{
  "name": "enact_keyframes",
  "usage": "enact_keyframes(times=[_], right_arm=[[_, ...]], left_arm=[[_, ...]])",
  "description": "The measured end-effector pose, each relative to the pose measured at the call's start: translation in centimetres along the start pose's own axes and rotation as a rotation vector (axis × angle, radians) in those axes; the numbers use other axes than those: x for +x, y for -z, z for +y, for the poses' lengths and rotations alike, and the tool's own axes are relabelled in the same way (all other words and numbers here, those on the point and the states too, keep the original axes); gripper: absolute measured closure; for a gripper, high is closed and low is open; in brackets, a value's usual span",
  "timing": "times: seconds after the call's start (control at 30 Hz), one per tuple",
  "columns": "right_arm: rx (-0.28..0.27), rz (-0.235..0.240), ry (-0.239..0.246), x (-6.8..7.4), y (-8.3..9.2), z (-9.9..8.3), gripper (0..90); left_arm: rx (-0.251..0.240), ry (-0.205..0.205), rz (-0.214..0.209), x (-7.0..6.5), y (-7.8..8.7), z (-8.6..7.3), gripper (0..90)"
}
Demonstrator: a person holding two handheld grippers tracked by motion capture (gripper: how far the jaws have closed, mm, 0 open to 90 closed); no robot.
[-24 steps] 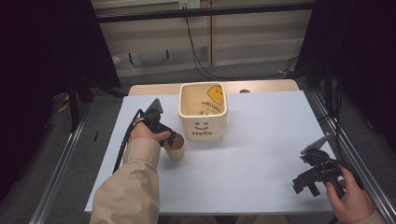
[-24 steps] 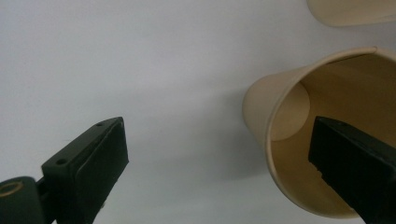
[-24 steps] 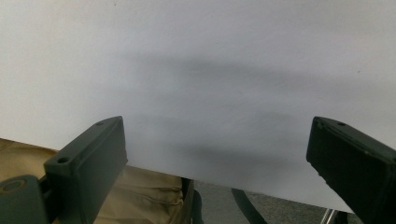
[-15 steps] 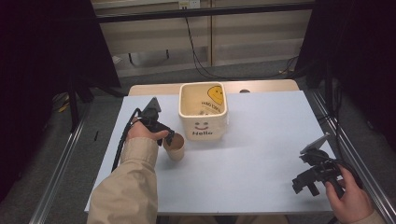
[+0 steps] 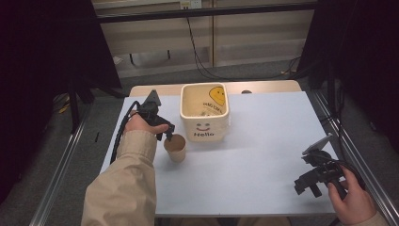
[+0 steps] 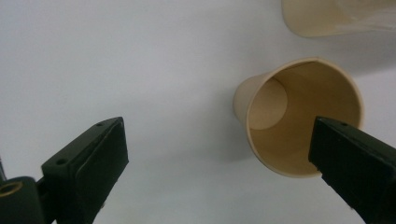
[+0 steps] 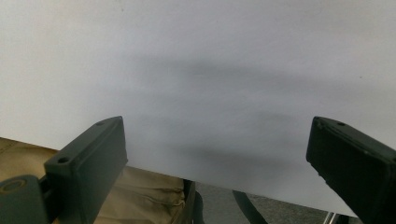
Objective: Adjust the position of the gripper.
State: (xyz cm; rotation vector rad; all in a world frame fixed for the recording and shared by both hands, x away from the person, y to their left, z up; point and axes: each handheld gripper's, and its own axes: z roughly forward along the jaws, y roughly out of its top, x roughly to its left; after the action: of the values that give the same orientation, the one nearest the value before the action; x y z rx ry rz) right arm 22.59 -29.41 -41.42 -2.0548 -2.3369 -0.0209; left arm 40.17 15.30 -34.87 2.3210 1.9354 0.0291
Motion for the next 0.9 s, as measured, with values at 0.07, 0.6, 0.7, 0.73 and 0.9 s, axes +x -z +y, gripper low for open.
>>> enact_keyframes(times=[0.07, 0.6, 0.7, 0.73, 0.9], right_arm=[[-0.001, 0.005, -0.007, 0.0, 0.0, -0.1, 4.8], [-0.01, 0.003, 0.005, 0.2, 0.2, 0.0, 4.7], [-0.004, 0.006, 0.006, 0.4, 0.2, 0.1, 5.0], [-0.005, 0.006, 0.007, 0.5, 0.2, 0.1, 4.8], [0.005, -0.001, 0.009, 0.5, 0.4, 0.3, 4.6]], left_arm=[[-0.008, -0.005, 0.004, -0.1, 0.6, 0.1, 4.6], [-0.018, -0.032, -0.001, -0.9, 3.6, 0.4, 4.5], [-0.005, -0.031, -0.001, -1.1, 3.4, 0.4, 4.5], [-0.004, -0.033, -0.003, -1.1, 3.3, 0.4, 4.5], [-0.006, -0.051, -0.014, -1.7, 3.4, 0.5, 4.4]])
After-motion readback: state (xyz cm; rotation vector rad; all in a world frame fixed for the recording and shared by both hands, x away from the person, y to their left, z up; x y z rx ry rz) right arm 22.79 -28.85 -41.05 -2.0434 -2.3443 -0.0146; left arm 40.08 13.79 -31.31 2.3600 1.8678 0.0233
